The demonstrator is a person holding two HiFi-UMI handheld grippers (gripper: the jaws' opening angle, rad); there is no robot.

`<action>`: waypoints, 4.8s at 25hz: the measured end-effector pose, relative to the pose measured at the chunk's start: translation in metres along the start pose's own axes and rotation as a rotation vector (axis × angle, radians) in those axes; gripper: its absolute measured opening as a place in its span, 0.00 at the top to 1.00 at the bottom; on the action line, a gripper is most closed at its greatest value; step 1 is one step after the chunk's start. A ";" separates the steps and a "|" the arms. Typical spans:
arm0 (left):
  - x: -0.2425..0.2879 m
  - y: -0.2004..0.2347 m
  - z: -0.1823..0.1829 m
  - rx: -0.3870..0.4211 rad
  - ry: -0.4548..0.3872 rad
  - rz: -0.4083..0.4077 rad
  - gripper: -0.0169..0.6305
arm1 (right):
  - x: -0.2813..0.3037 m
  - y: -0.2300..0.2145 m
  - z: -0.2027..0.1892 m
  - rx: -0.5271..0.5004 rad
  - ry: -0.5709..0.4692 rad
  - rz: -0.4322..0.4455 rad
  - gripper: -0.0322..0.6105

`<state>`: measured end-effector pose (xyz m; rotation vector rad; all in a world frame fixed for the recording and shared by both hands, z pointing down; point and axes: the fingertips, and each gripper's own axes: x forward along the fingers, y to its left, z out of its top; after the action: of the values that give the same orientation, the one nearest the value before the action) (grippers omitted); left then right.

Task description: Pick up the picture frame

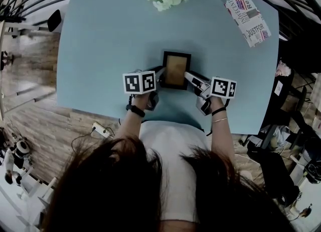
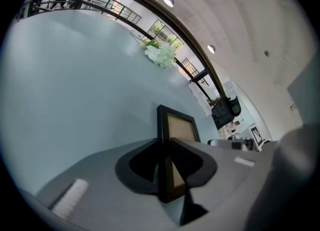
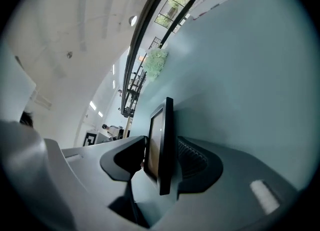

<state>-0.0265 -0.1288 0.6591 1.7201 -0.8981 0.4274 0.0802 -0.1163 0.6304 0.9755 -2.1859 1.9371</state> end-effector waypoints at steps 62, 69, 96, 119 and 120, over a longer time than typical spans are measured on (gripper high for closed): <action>-0.011 -0.005 0.005 -0.041 -0.031 -0.062 0.76 | 0.050 0.036 -0.002 0.039 0.164 0.169 0.93; -0.027 -0.021 0.017 -0.016 -0.103 -0.086 0.77 | 0.039 0.047 0.004 -0.009 0.117 0.161 0.93; -0.142 -0.164 0.058 0.423 -0.423 -0.150 0.77 | -0.121 0.163 0.035 -0.649 -0.340 -0.062 0.93; -0.169 -0.171 0.080 0.752 -0.635 0.060 0.89 | -0.186 0.186 0.063 -1.108 -0.682 -0.483 0.93; -0.170 -0.170 0.081 0.741 -0.640 0.059 0.89 | -0.186 0.186 0.063 -1.103 -0.684 -0.478 0.93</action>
<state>-0.0226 -0.1241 0.4053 2.5948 -1.3530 0.2545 0.1598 -0.0954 0.3726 1.7224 -2.3841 0.0497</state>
